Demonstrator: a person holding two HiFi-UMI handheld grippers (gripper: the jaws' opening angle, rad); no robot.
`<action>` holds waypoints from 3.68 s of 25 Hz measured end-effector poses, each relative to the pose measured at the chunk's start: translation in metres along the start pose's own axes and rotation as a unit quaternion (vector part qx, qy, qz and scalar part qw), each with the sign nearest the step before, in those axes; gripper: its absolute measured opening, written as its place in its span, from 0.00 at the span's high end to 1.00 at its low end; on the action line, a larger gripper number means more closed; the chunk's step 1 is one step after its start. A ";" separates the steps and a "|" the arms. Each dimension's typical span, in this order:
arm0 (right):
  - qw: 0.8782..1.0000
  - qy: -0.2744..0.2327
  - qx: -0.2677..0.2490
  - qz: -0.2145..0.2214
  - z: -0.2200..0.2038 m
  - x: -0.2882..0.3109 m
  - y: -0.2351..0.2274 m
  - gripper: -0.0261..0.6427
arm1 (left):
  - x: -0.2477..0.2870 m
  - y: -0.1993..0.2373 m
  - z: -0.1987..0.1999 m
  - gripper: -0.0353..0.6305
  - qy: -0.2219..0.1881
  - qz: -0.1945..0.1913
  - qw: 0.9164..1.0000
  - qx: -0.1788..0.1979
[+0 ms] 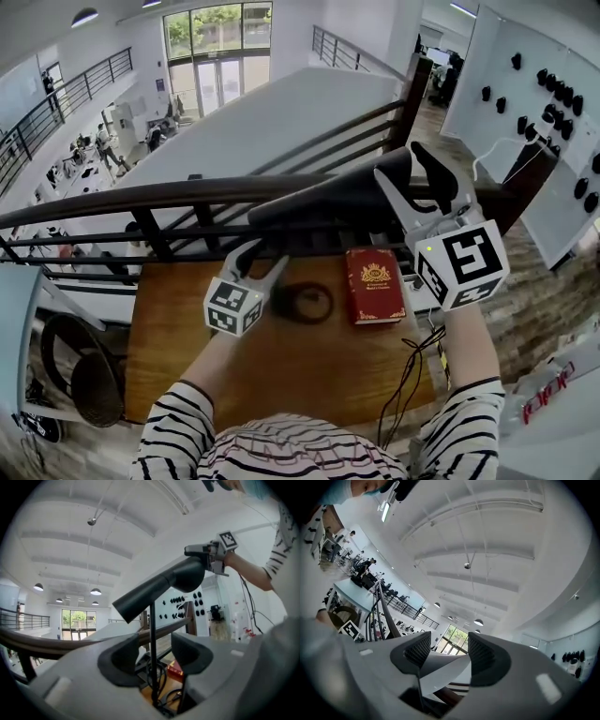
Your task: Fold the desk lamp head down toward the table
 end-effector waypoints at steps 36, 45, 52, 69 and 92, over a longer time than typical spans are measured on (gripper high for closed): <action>0.992 0.023 0.095 -0.078 -0.090 -0.050 0.005 0.60 | 0.032 -0.016 -0.035 0.44 0.026 -0.088 0.994 -0.066; 0.981 0.046 0.158 -0.099 -0.131 -0.070 0.020 0.60 | 0.033 -0.016 -0.035 0.41 0.023 -0.095 0.993 -0.068; 0.975 0.119 0.174 -0.068 -0.172 -0.078 0.047 0.58 | 0.029 -0.016 -0.038 0.41 0.026 -0.099 0.992 -0.069; 0.960 0.181 0.214 -0.011 -0.227 -0.065 0.098 0.60 | 0.025 -0.017 -0.039 0.29 0.013 -0.151 0.983 -0.099; 0.948 0.198 0.246 -0.041 -0.233 -0.058 0.128 0.66 | 0.009 -0.019 -0.033 0.29 0.008 -0.144 0.985 -0.097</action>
Point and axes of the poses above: the fingertips, and each gripper's own axes: x forward along the fingers, y to its left, z out of its top, the point moved 6 cm from there along -x, backward along the fingers, and after that the axes turned 13 degrees about -y, right-handed, at the moved point
